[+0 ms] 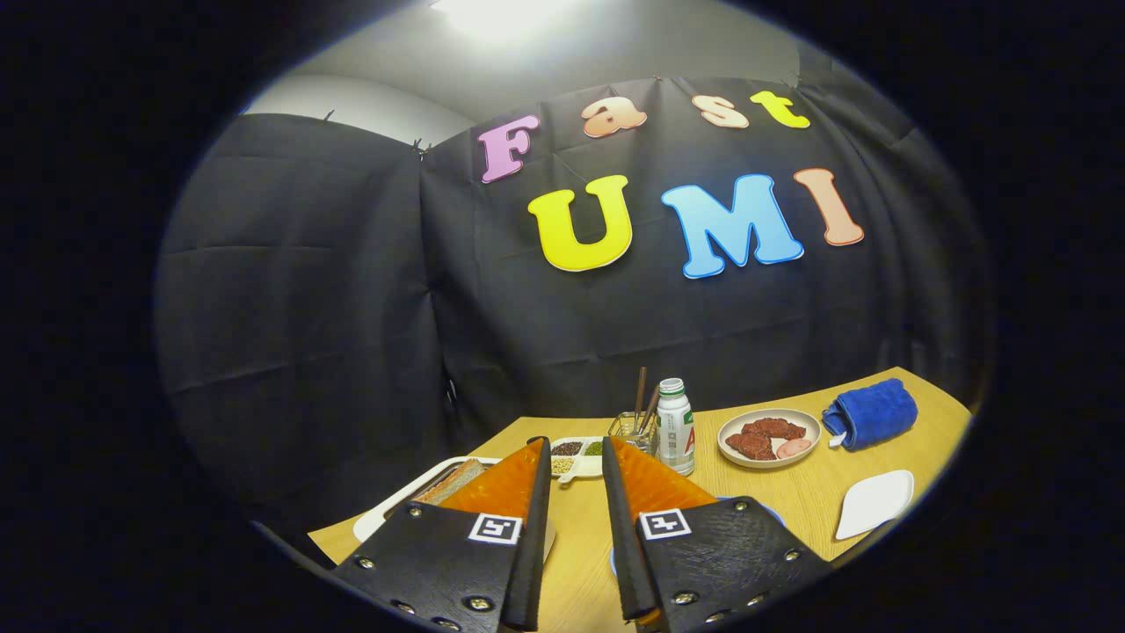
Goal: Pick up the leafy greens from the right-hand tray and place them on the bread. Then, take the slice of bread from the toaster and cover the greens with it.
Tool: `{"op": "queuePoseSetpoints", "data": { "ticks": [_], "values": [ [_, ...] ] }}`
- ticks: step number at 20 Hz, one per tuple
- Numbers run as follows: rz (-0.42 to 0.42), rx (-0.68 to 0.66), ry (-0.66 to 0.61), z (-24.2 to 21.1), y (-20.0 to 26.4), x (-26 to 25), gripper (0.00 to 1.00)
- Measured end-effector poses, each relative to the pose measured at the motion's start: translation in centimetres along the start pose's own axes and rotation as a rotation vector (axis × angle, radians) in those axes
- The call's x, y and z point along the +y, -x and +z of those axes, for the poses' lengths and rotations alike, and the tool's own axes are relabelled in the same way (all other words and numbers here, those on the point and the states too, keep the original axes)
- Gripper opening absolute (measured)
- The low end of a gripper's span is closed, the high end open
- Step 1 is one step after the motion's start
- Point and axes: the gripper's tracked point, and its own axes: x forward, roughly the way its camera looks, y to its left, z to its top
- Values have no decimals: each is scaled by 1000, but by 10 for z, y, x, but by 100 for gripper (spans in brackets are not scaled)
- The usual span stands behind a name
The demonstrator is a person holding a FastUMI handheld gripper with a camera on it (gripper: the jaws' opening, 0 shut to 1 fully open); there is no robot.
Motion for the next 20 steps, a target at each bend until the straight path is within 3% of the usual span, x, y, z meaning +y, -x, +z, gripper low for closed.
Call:
{"op": "queuePoseSetpoints", "data": {
  "ticks": [9,20],
  "values": [
    [57,20,86,-48,-11,84,35],
    [63,21,95,-69,-14,119,35]
  ]
}}
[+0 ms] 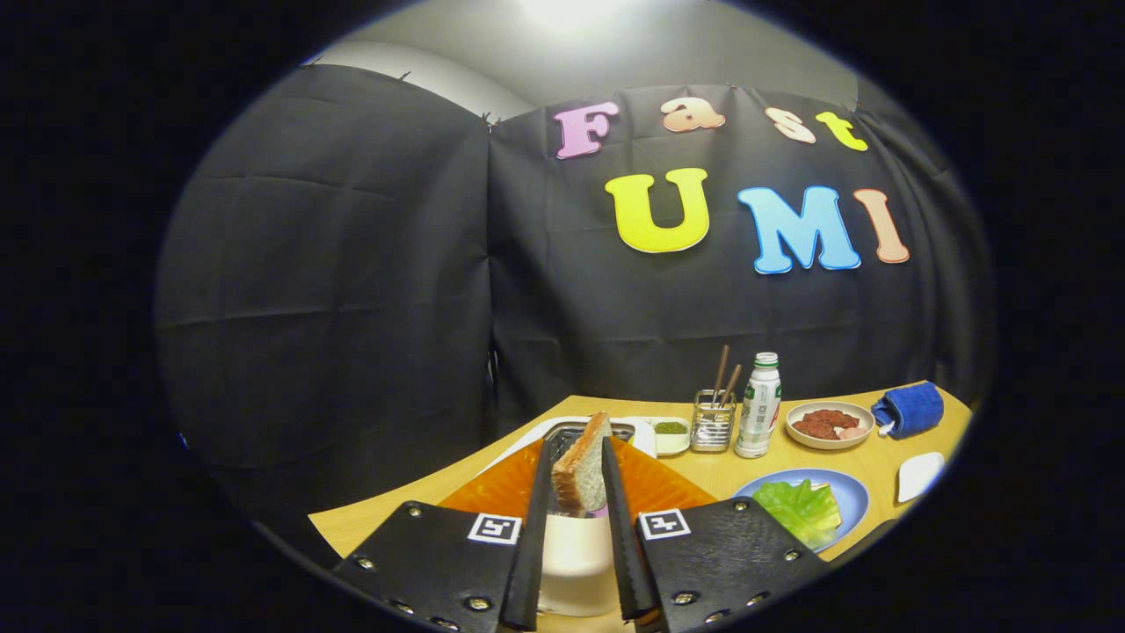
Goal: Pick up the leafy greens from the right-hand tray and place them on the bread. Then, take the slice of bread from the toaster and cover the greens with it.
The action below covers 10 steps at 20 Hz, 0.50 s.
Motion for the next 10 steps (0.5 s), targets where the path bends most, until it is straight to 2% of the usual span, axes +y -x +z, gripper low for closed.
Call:
{"op": "queuePoseSetpoints", "data": {
  "ticks": [5,10],
  "values": [
    [-11,71,-3,-21,-15,7,35],
    [-63,75,50,-28,-32,-3,35]
  ]
}}
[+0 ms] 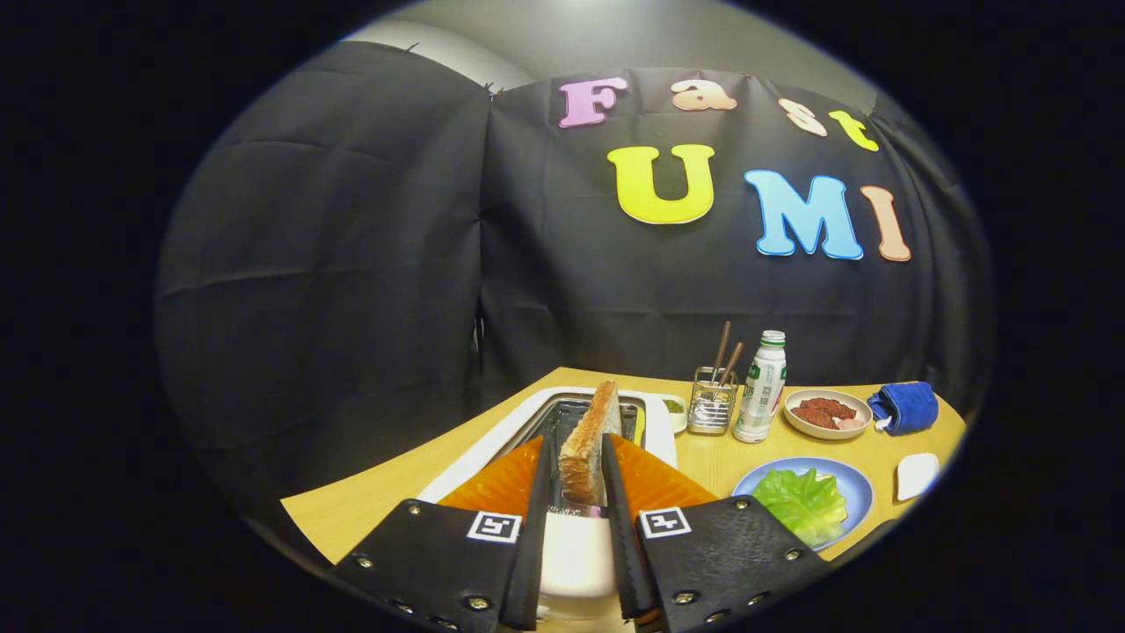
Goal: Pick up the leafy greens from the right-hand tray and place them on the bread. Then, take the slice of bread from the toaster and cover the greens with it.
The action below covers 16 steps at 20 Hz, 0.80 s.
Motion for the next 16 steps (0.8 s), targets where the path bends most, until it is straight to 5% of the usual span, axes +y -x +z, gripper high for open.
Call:
{"op": "queuePoseSetpoints", "data": {
  "ticks": [3,5,7,16],
  "values": [
    [-34,8,-14,-1,0,-6,35],
    [-28,6,-6,-1,-2,-7,14],
    [-16,-1,-17,0,1,-7,6],
    [4,-33,-19,22,7,-12,3]
  ]
}}
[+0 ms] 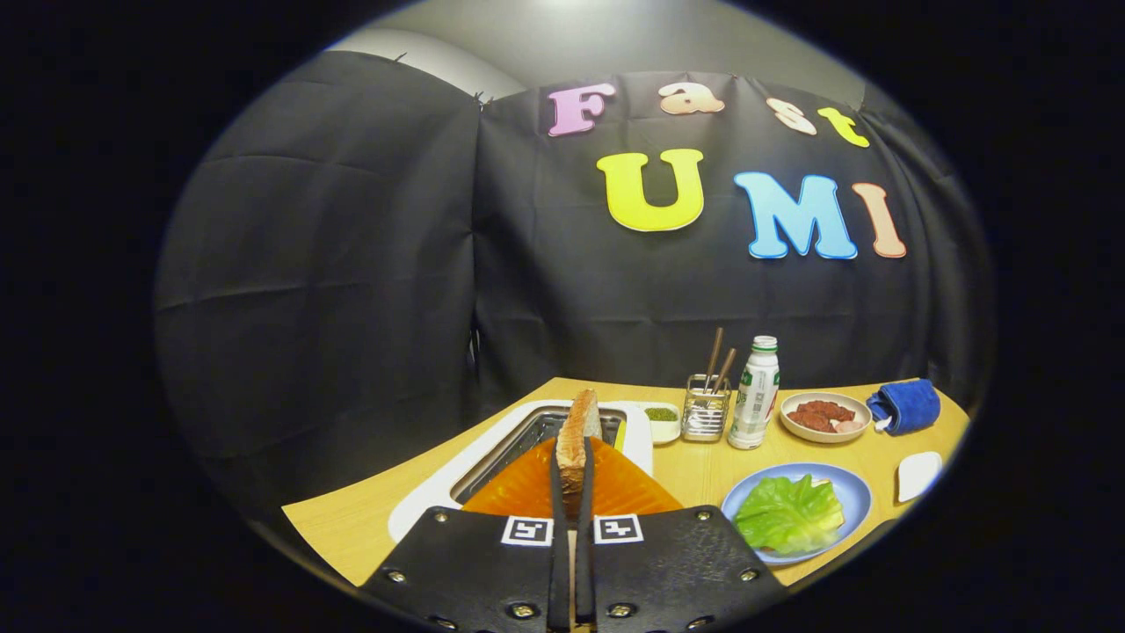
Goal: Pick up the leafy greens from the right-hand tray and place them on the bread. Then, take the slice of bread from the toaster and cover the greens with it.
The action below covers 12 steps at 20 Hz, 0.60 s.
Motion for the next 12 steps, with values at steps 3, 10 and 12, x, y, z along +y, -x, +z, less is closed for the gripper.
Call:
{"op": "queuePoseSetpoints", "data": {
  "ticks": [3,10,12],
  "values": [
    [-7,-5,-9,14,5,1,3],
    [11,-66,-45,54,27,-12,3],
    [21,-94,-63,70,37,-16,3]
  ]
}}
